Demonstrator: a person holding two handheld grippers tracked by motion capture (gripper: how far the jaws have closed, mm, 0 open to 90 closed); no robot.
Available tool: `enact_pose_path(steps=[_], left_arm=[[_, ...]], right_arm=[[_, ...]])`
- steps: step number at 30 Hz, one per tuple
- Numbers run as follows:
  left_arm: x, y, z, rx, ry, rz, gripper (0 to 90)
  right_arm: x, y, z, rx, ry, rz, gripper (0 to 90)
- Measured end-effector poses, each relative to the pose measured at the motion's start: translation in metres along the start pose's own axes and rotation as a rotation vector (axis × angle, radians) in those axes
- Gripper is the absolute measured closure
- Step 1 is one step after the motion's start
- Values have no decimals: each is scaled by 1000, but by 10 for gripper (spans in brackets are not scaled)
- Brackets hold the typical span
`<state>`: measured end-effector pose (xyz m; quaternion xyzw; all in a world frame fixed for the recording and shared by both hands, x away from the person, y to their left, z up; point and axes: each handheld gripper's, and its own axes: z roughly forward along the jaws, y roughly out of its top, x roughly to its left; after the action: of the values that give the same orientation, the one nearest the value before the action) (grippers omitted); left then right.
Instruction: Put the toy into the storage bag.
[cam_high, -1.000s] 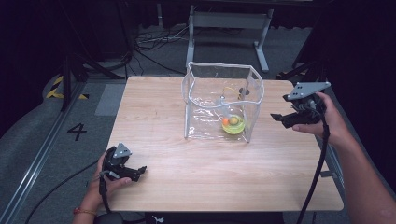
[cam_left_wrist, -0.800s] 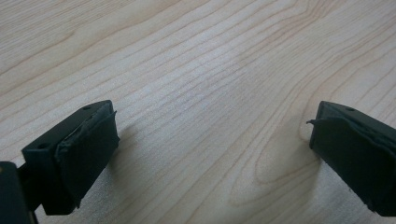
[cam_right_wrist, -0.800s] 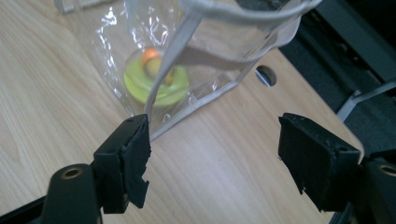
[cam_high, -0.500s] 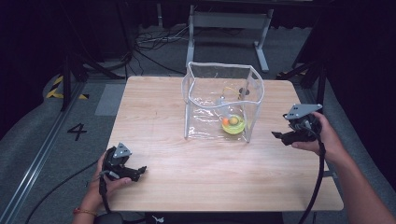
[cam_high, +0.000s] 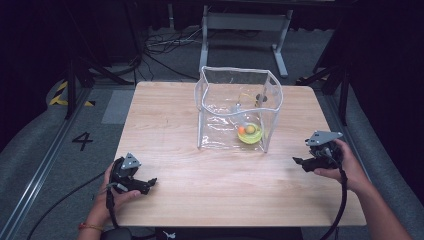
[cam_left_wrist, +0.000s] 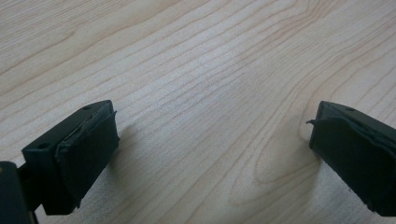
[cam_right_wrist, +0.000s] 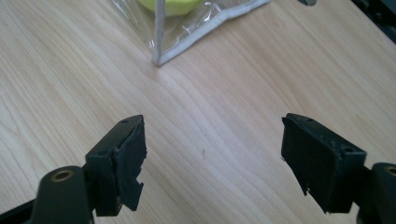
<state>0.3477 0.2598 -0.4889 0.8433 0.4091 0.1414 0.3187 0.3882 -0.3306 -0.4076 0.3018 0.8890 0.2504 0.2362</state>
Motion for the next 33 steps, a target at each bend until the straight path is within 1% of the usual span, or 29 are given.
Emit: enact_pose_path(steps=[2,3,4,8,10,12,14,17,19,20,21,23,25,27,28,33], left_arm=[[1,0,0,-3,8,9,16],[1,0,0,-3,8,9,16],[1,0,0,-3,8,9,16],[1,0,0,-3,8,10,16],[1,0,0,-3,8,9,16],[1,0,0,-3,8,9,16],[1,0,0,-3,8,9,16],[1,0,0,-3,8,9,16],[1,0,0,-3,8,9,16],[0,0,0,-1,6,6,16],[0,0,0,-1,4,5,16],[0,0,0,-1,4,5,16],[0,0,0,-1,5,6,16],[1,0,0,-3,9,10,16],[1,0,0,-3,9,10,16],[0,0,0,0,6,7,16]], right_arm=[[1,-8,3,2,1,2,223],[1,-12,4,-1,6,4,222],[2,-16,5,-4,5,19,222],[3,-30,9,-17,4,39,218],[4,-39,12,-19,3,43,218],[5,-48,16,-17,17,46,212],[7,-55,19,-11,10,50,212],[8,-63,20,-24,17,62,212],[10,-70,22,-20,9,53,188],[11,-73,22,-22,2,40,180],[12,-76,22,-26,-3,40,186],[12,-83,21,-48,6,70,190],[12,-90,21,-64,-2,84,188],[11,-97,19,-85,4,114,187],[11,-97,19,-85,4,114,187],[11,-113,17,-153,7,198,190]])
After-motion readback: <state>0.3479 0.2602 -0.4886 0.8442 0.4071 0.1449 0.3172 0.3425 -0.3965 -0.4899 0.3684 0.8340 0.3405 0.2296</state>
